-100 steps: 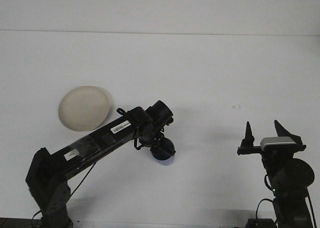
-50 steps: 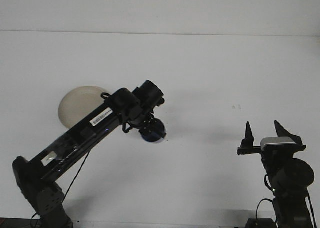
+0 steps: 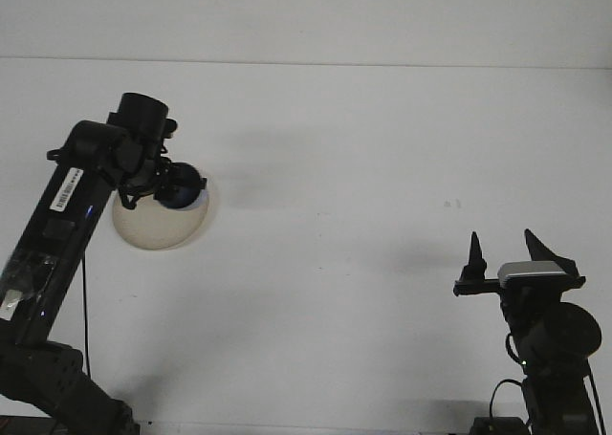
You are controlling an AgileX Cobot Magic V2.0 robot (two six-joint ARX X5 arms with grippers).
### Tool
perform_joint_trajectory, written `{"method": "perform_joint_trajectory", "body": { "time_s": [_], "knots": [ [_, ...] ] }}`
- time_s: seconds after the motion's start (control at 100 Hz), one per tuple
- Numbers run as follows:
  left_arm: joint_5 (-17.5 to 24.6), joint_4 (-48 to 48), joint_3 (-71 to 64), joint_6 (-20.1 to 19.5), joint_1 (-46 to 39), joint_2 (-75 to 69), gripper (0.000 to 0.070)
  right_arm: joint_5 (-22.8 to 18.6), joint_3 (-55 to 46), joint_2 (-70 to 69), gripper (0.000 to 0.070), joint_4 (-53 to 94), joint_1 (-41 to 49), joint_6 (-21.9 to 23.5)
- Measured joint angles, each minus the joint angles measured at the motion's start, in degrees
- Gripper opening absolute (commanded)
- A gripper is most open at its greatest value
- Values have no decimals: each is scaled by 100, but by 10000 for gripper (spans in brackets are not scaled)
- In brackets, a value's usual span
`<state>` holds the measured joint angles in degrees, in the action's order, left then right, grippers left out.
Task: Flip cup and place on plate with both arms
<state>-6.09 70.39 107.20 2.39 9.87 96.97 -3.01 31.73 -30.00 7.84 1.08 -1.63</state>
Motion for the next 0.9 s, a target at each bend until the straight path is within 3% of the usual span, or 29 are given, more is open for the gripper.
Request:
{"method": "perform_joint_trajectory", "body": {
  "time_s": [0.28, 0.9],
  "knots": [
    [-2, -57, 0, -13, -866, 251, 11, 0, 0, 0, 564, 0, 0, 0],
    [0, -153, 0, -17, -1137, 1384, 12, 0, 0, 0, 564, 0, 0, 0]
  ]
}}
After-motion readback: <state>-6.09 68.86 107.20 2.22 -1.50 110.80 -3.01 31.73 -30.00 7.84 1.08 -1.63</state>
